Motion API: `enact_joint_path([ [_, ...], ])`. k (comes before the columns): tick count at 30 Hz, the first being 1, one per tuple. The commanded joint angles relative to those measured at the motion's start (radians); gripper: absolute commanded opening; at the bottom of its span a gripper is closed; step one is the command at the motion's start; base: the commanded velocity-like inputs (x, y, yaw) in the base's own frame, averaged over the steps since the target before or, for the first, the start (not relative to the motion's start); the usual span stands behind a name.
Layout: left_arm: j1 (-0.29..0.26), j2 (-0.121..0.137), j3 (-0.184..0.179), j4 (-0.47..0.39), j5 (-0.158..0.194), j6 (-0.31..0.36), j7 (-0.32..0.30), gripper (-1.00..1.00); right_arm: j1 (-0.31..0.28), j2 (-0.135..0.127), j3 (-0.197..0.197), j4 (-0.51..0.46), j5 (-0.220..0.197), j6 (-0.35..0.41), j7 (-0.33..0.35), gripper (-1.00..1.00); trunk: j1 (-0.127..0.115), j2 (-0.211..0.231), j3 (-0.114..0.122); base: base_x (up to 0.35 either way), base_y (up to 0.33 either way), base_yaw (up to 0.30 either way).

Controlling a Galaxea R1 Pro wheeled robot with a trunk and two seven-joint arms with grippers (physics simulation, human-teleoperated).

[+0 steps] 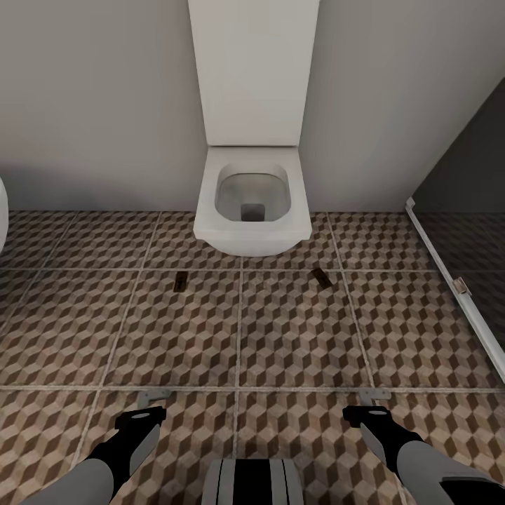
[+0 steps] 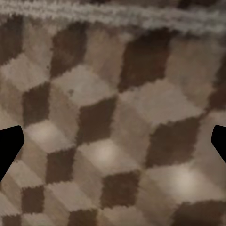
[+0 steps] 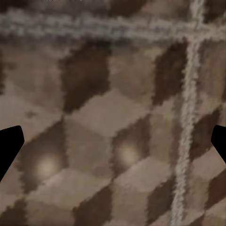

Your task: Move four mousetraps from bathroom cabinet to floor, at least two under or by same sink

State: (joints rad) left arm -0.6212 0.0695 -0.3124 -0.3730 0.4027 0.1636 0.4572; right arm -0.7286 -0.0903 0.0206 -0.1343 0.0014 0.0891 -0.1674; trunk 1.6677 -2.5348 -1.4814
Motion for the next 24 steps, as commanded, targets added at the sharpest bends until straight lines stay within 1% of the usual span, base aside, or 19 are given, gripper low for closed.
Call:
enact_joint_path([
  [1,0.000,0.001,-0.008,-0.003,0.005,0.007,0.007,1.00,0.000,0.000,0.002,-0.002,0.000,0.007,-0.003,1.00,0.000,0.000,-0.001,-0.003,0.000,0.000],
  [24,0.000,0.001,-0.008,-0.004,0.005,0.009,0.004,1.00,0.000,0.000,0.002,-0.002,0.000,0.007,-0.003,1.00,0.000,0.000,-0.001,0.000,0.000,0.000],
])
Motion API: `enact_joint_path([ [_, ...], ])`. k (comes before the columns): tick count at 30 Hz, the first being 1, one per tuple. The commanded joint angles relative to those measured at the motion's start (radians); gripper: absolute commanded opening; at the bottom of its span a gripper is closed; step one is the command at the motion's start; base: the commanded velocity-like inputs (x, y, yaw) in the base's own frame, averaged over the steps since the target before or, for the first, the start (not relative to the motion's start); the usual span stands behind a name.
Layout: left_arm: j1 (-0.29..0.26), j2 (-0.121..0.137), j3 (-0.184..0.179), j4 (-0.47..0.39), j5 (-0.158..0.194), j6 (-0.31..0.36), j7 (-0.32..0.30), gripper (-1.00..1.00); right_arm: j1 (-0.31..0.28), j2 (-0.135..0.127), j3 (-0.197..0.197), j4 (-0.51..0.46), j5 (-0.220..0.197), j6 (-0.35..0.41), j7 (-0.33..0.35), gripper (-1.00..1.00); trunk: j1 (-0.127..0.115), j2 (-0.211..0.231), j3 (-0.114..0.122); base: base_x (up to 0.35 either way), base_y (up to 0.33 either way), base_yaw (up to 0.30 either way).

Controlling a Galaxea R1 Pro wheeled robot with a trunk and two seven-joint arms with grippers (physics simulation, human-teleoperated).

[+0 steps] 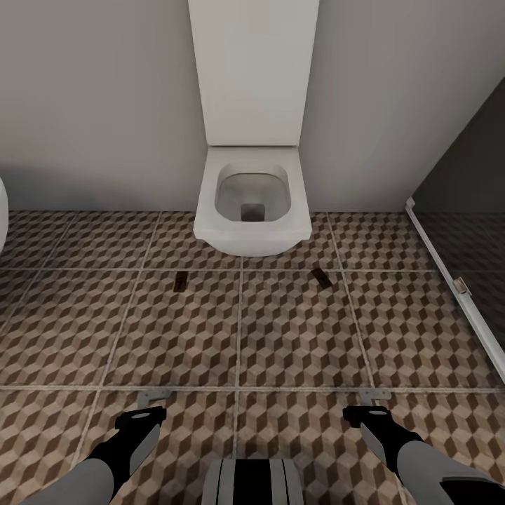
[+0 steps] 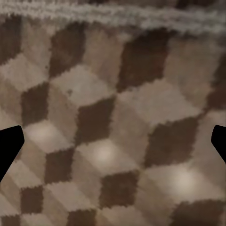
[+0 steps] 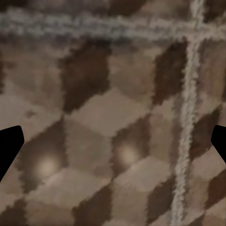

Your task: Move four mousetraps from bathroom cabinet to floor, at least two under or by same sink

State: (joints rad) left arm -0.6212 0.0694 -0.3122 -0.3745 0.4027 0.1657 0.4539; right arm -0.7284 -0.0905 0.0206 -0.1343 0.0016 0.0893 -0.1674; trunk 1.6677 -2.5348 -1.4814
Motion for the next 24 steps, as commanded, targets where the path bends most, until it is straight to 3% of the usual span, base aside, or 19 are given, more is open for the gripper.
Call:
enact_joint_path([
  [1,0.000,0.001,-0.008,-0.003,0.005,0.006,0.007,1.00,0.000,0.000,0.002,-0.002,0.000,0.007,-0.003,1.00,0.000,0.000,-0.001,0.000,0.000,0.000],
  [14,0.000,0.002,-0.008,-0.003,0.005,0.005,0.005,1.00,0.000,0.000,0.002,-0.002,0.001,0.007,-0.003,1.00,0.000,0.000,-0.001,0.000,0.000,0.000],
  [24,0.000,0.001,-0.008,-0.003,0.005,0.009,0.005,1.00,0.001,0.001,0.002,-0.002,0.001,0.007,-0.003,1.00,-0.005,0.002,0.038,0.000,0.000,0.000],
])
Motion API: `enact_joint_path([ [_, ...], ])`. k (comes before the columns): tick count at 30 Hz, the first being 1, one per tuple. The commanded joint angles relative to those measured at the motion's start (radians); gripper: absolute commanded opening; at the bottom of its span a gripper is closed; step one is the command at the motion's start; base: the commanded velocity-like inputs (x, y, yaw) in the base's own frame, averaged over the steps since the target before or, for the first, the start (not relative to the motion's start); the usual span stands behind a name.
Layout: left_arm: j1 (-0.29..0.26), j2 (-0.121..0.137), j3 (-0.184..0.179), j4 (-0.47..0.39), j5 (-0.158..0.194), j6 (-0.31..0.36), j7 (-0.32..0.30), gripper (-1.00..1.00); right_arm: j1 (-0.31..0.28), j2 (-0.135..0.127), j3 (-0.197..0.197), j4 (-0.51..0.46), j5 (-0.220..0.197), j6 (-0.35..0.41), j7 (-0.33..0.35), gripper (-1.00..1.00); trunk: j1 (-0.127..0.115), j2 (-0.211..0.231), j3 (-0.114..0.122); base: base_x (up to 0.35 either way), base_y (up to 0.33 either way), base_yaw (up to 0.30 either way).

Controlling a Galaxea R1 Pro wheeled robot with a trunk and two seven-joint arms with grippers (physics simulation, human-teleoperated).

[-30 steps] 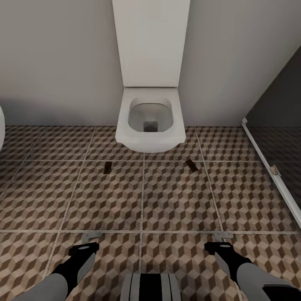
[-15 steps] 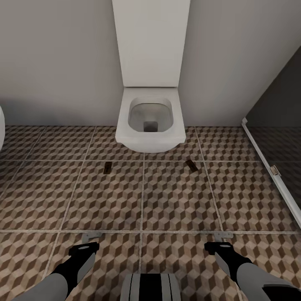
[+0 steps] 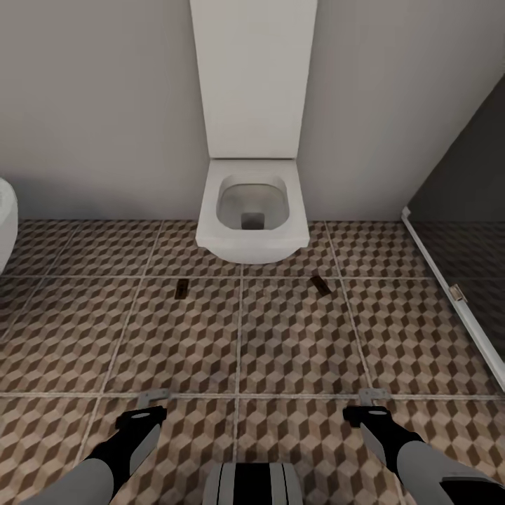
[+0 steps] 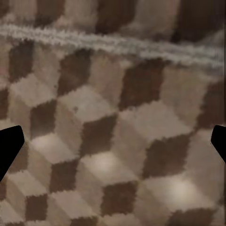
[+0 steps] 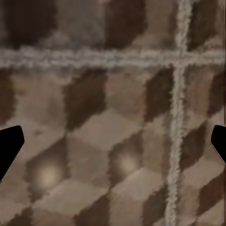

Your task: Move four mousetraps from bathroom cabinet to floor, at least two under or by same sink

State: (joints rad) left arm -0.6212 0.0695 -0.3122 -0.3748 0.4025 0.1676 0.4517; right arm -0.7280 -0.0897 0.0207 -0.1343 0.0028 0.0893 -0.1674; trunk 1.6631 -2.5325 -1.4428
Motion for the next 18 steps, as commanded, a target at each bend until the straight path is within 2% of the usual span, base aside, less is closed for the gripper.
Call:
enact_joint_path([
  [1,0.000,0.001,-0.008,-0.003,0.006,0.007,0.007,1.00,0.000,0.000,0.002,-0.002,0.000,0.007,-0.003,1.00,-0.001,0.000,0.003,0.000,0.000,0.000],
  [18,0.000,0.002,-0.008,-0.003,0.007,0.007,0.006,1.00,0.000,0.001,0.002,-0.002,0.002,0.007,-0.003,1.00,-0.008,0.004,0.069,0.000,0.000,0.000],
])
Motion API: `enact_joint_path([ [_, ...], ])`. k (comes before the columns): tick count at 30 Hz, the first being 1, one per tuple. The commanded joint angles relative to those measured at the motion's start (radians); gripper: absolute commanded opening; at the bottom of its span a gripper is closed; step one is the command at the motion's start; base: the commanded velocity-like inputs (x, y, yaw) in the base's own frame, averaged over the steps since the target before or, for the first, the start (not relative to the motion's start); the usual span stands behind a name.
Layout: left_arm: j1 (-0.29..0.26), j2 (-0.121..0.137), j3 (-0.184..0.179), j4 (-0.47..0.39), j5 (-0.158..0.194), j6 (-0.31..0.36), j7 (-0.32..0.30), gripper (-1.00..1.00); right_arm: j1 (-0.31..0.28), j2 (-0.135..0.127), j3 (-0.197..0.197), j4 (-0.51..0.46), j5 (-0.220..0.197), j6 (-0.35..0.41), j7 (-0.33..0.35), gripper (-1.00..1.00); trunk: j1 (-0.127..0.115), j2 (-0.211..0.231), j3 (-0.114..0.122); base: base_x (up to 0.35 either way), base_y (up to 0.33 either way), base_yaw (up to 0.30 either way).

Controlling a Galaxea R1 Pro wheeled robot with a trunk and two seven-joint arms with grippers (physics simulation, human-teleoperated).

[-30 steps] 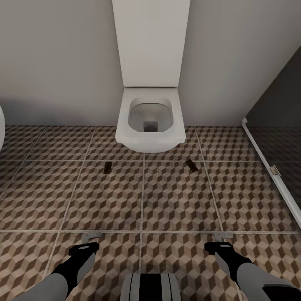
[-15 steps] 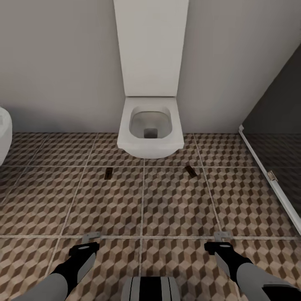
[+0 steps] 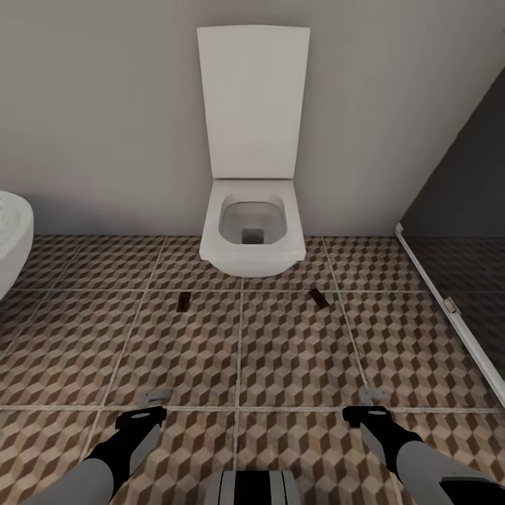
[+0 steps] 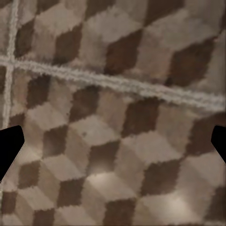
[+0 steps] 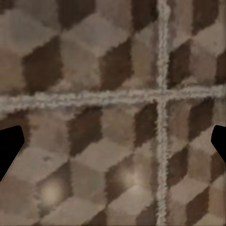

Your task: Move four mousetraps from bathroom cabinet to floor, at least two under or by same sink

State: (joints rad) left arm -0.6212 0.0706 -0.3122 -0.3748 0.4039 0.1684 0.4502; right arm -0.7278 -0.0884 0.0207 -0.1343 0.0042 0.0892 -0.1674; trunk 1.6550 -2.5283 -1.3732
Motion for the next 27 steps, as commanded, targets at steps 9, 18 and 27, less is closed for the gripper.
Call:
enact_joint_path([
  [9,0.000,0.000,-0.008,-0.001,0.006,0.007,0.007,1.00,0.000,0.001,0.002,-0.002,0.000,0.008,-0.003,1.00,-0.004,0.002,0.034,0.000,0.000,0.000],
  [18,0.000,0.000,-0.008,-0.001,0.006,0.006,0.007,1.00,0.000,0.003,0.002,-0.002,0.000,0.007,-0.003,1.00,-0.008,0.004,0.069,0.000,0.000,0.000],
  [27,0.000,0.001,-0.008,-0.001,0.006,0.006,0.007,1.00,0.000,0.003,0.002,-0.002,-0.001,0.009,-0.003,1.00,-0.012,0.006,0.104,0.000,0.000,0.000],
])
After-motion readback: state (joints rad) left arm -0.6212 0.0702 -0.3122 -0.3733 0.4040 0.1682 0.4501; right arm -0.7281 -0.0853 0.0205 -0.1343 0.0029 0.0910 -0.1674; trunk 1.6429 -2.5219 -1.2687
